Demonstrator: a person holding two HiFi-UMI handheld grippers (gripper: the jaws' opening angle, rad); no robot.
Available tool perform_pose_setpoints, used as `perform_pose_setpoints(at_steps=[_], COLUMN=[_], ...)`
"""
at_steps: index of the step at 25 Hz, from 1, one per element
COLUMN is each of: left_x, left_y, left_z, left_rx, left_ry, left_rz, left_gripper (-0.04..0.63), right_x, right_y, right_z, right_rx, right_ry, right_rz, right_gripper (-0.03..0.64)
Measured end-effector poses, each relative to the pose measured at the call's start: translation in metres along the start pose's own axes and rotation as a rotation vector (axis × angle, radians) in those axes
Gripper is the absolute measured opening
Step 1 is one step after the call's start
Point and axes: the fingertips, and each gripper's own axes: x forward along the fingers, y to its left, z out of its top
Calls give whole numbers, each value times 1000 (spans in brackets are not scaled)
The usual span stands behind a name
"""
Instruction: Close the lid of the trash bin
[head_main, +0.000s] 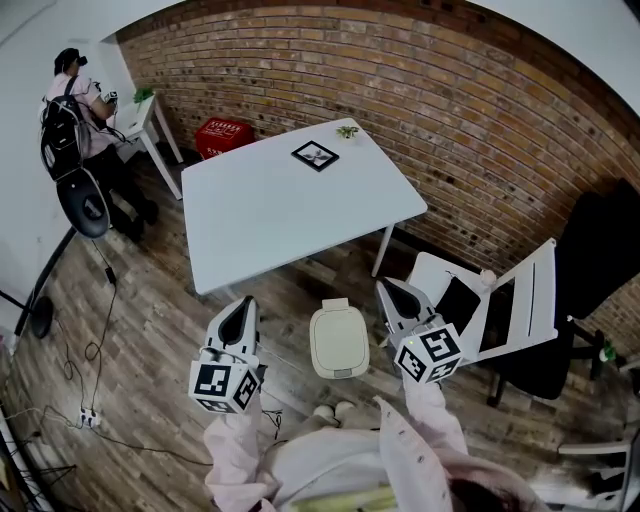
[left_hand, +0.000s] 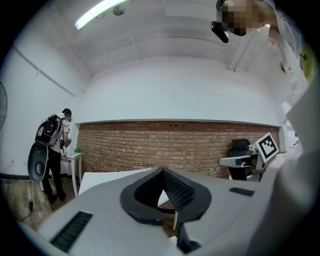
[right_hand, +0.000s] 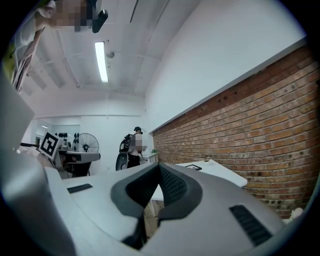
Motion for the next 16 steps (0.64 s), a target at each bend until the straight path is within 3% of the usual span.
perform_pose_setpoints(at_steps=[16], left_x=[1], left_y=[-9], left_z=[-4], left_rx=[4], left_ry=[6], left_rz=[-5], left_gripper=[-6], right_x=[-9], right_y=[-5], right_z=[-3], right_rx=[7], right_ry=[-3], right_rz=[-1], right_gripper=[3])
